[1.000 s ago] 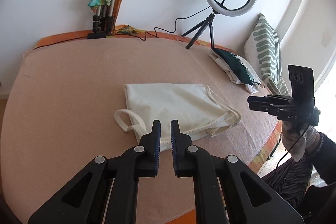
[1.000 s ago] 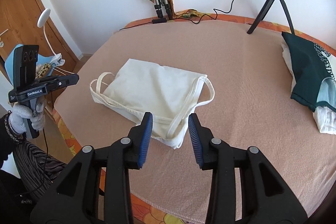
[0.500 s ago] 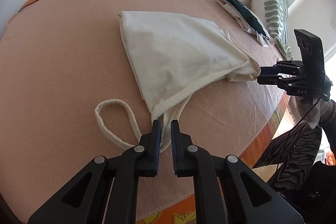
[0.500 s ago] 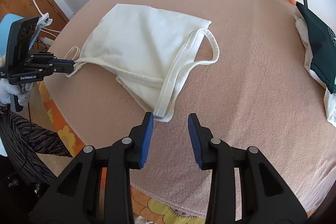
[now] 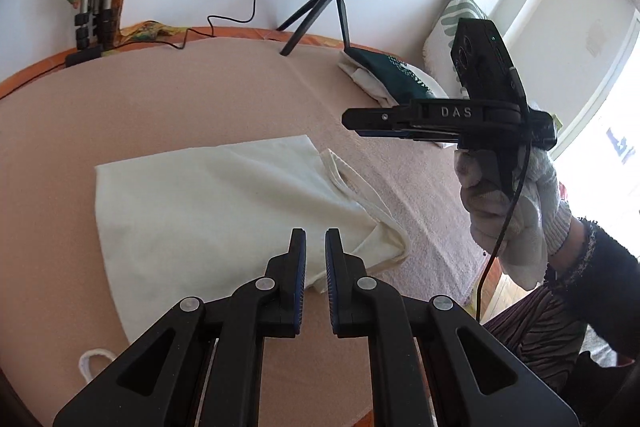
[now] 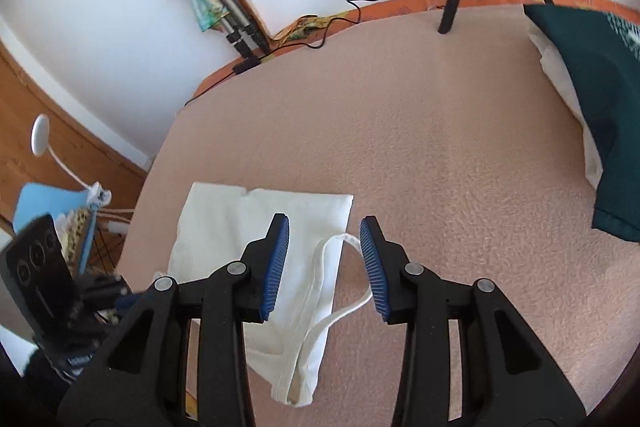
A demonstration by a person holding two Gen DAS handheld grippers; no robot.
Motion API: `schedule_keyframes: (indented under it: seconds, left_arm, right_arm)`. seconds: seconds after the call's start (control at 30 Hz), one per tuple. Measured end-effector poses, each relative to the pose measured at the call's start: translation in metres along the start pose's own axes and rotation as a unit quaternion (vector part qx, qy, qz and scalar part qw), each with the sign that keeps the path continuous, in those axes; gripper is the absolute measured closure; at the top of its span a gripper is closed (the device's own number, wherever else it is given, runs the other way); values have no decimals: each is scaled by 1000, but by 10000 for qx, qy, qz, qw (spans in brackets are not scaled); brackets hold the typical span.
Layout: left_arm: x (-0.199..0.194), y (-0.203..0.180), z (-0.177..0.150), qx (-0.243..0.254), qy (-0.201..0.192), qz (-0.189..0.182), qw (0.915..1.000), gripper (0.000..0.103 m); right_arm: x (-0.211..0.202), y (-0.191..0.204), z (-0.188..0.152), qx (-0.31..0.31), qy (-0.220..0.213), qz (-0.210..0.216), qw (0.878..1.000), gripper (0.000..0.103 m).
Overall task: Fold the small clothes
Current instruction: 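Grasp the edge of the folded camisole with both grippers, then lift the folded camisole off the bed with both grippers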
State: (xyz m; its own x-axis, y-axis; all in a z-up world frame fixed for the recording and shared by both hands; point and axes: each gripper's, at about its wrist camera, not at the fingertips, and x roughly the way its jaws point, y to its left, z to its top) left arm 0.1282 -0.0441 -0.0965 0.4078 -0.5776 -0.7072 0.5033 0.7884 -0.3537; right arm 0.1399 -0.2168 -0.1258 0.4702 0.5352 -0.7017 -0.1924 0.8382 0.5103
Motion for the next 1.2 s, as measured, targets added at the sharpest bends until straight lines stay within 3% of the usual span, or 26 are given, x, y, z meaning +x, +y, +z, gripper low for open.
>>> schedule_keyframes:
  seconds: [0.07, 0.2, 0.27, 0.37, 0.4, 0.47, 0.53, 0.63, 0.77, 0.9, 1.0, 1.1, 1.2]
  left_arm:
    - [18, -6, -2, 216, 162, 143, 9995, 95]
    - [31, -8, -22, 251, 578, -160, 9979, 95]
    - [27, -12, -35, 354, 790, -289, 9958, 95]
    - [-8, -3, -40, 43, 491, -371, 9981, 95]
    - [-23, 3, -39, -59, 277, -274, 9992, 95]
    - [-46, 12, -34, 123, -137, 574, 9982, 95]
    - [-51, 25, -27, 118, -294, 1024, 9942, 95]
    - [-38, 46, -26, -76, -58, 1293, 9916, 95]
    - [-14, 56, -45, -196, 422, 1273, 9908, 95]
    - [-22, 57, -55, -200, 378, 1281, 9908, 95]
    - [-44, 63, -55, -451, 119, 1245, 9911, 95]
    - [-70, 78, -53, -1051, -263, 965, 9894, 92]
    - [-75, 96, -55, -1651, -420, 644, 9833, 68]
  right_arm:
    - [16, -14, 7, 272, 65, 42, 9996, 64]
    - [40, -20, 14, 403, 361, 435, 9976, 60]
    - [48, -17, 13, 195, 427, 197, 9987, 59]
    - [55, -14, 10, 60, 467, 158, 9988, 59]
    - [55, -15, 10, 57, 465, 179, 9987, 59]
    - [55, -17, 11, 109, 448, 279, 9985, 59]
    - [56, -17, 10, 107, 434, 333, 9984, 60]
    - [61, -8, 7, -34, 457, 306, 9985, 92]
    - [61, 5, 6, -399, 315, -179, 9985, 98]
    - [54, -9, 14, -63, 100, -275, 9996, 101]
    - [40, -12, 19, 32, 19, 26, 10000, 101]
    - [22, -19, 21, 252, -153, 116, 9995, 99]
    - [18, -25, 17, 479, -40, 444, 9979, 67]
